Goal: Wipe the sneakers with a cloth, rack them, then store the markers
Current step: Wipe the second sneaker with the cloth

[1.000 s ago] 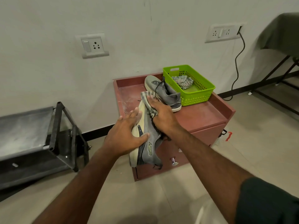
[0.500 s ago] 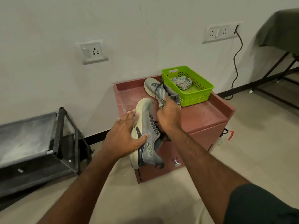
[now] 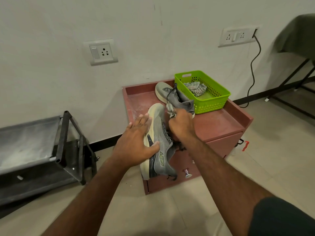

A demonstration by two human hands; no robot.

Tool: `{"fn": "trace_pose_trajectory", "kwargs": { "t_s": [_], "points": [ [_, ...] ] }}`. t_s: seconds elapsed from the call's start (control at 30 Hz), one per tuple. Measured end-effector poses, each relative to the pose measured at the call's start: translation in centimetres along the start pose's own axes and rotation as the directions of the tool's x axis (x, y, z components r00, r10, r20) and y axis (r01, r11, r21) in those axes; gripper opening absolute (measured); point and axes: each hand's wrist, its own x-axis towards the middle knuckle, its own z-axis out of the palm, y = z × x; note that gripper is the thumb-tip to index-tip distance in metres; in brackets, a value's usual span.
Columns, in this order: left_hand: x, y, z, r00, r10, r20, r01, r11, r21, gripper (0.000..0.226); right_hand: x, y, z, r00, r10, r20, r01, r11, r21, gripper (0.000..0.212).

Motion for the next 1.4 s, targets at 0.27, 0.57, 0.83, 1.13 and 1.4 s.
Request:
{"fn": "trace_pose_trajectory", "kwargs": {
  "t_s": [0.27,0.57,0.83,1.13,1.4],
  "points": [
    [-0.2,-0.4,0.1,0.999,-0.046,-0.006,0.045,0.998,-0.039,0.091,-0.7,0.5,2.2,0.933,-0.287,0.218,0.305,0.951,-0.053,0.039],
    [-0.1,-0.5,0.3,1.0,-0.029,0.008,0.029,0.999,-0.024,0.089,-0.1,-0.9,0.0,0.96,-0.146,-0.24,0.192,0.964,0.183,0.052],
    [-0.1,-0.7,0.3,0.999,-0.041,-0.005,0.041,0.998,-0.044,0.09,1.2,0.1,0.9,0.947,-0.198,0.253,0.228,0.969,-0.095,0.046],
    [-0.2,-0.6,0.3,0.999,-0.04,0.01,0.04,0.998,-0.037,0.09,-0.1,0.0,0.3,0.98,-0.157,-0.123,0.181,0.958,0.22,0.063],
    [-0.1,-0.8,0.0,0.999,-0.052,-0.012,0.052,0.999,-0.012,0.09,-2.4,-0.9,1.2,0.925,-0.323,0.198,0.333,0.943,-0.015,0.045]
  ]
}}
